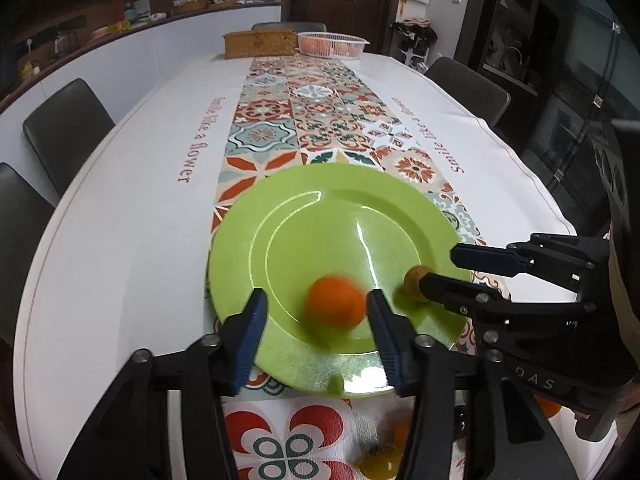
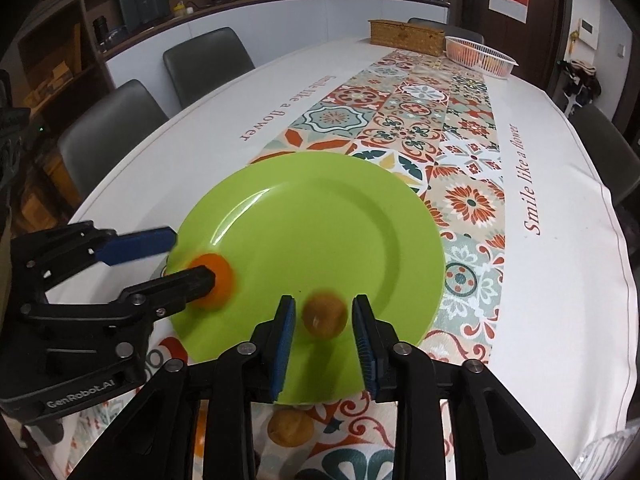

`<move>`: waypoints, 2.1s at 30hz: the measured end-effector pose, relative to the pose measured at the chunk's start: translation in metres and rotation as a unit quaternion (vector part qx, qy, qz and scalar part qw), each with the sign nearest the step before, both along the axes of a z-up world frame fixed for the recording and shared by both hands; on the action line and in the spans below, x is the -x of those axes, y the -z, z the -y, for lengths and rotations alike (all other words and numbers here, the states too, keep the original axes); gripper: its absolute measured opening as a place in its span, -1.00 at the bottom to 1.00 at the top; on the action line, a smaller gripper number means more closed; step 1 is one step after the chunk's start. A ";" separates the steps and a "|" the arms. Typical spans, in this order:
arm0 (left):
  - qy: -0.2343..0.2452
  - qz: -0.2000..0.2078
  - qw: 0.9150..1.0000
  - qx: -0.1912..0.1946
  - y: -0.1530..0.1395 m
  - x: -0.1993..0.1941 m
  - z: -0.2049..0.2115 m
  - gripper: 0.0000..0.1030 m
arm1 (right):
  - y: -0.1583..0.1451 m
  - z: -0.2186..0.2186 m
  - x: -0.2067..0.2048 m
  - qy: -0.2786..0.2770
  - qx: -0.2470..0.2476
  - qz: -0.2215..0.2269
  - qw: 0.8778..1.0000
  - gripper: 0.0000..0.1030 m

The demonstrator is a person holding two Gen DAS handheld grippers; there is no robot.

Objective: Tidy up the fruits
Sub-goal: 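Carry the orange and kiwi onto the green plate and open both grippers, then withdraw both tools from the plate back toward the fruit cluster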

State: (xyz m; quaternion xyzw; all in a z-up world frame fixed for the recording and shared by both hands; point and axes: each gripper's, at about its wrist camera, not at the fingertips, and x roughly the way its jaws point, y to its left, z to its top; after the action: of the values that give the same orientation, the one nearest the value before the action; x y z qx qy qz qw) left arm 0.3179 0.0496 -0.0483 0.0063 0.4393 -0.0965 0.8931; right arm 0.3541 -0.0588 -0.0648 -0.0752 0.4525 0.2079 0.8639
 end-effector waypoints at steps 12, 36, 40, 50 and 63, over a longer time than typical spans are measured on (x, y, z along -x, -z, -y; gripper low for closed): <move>0.000 0.083 0.995 -0.053 -0.043 0.064 0.012 0.25 | -0.034 0.023 0.053 0.016 -0.008 0.058 0.998 -0.11; 0.009 0.148 0.989 -0.008 -0.070 0.181 0.053 0.62 | -0.071 0.081 0.181 0.071 -0.041 0.149 0.985 0.32; 0.014 0.148 0.989 -0.003 -0.060 0.186 0.058 0.62 | -0.063 0.088 0.188 0.083 -0.034 0.147 0.985 0.32; 0.045 0.160 0.986 -0.011 -0.032 0.199 0.073 0.62 | -0.042 0.101 0.204 0.094 -0.031 0.137 0.986 0.32; 0.072 0.116 0.990 -0.016 0.007 0.183 0.083 0.50 | -0.012 0.107 0.206 0.099 -0.018 0.116 0.988 0.32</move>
State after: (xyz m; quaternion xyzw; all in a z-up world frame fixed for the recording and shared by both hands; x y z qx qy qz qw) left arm 0.1347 -0.0339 -0.0548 0.0636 0.3323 -0.1524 0.9286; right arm 0.1485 -0.1656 -0.0528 -0.0376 0.3508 0.1193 0.9280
